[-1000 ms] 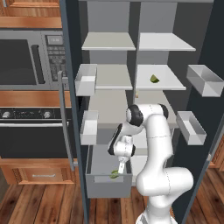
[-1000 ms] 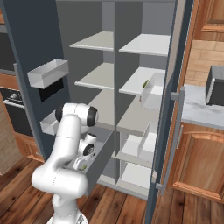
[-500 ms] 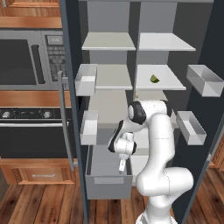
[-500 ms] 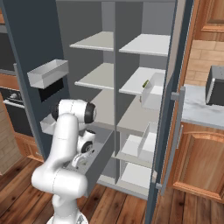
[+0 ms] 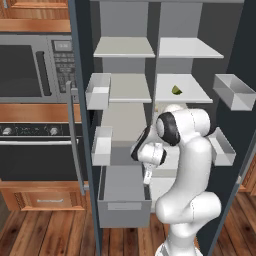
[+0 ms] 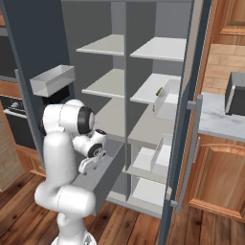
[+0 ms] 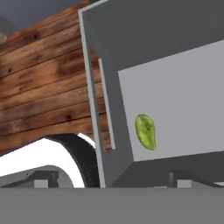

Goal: Take the mango and lemon wedge from the fridge shelf and place them in the freezer drawer to begin freezing them.

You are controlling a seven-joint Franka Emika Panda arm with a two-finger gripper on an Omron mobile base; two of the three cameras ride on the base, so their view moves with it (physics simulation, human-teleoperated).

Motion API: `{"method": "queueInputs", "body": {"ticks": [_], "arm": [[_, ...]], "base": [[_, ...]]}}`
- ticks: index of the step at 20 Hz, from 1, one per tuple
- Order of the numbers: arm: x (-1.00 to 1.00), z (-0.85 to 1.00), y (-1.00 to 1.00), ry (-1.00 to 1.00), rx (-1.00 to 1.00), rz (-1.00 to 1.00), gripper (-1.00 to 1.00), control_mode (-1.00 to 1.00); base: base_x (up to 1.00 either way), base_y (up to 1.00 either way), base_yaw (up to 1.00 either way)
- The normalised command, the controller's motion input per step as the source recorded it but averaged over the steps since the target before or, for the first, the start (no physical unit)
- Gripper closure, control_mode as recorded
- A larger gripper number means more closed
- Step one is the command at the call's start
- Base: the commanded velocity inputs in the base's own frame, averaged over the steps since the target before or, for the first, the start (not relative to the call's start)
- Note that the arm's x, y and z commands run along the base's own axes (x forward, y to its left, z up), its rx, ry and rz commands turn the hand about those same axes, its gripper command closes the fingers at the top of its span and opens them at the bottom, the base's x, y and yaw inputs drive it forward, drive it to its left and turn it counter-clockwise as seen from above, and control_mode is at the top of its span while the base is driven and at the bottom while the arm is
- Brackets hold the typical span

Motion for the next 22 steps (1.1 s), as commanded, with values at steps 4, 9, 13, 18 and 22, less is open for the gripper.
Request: {"method": "queueInputs", "body": {"ticks": [4, 9, 13, 18, 22], "arm": [[-0.46, 1.00, -0.29, -0.06, 0.05, -0.14, -1.00, -1.00], [-0.65, 1.00, -0.04, -0.11, 0.05, -0.18, -1.00, -1.00], [-0.70, 1.00, -0.03, -0.06, 0.06, -0.20, -1.00, -1.00], [-0.95, 0.97, 0.00, -0.06, 0.01, -0.29, -1.00, -1.00], [-0.94, 1.00, 0.00, -0.07, 0.00, -0.27, -1.00, -1.00]], "base": [[0.00, 0.00, 0.00], [0.00, 0.00, 0.00], [0.00, 0.00, 0.00], [0.00, 0.00, 0.00], [0.00, 0.00, 0.00]]}}
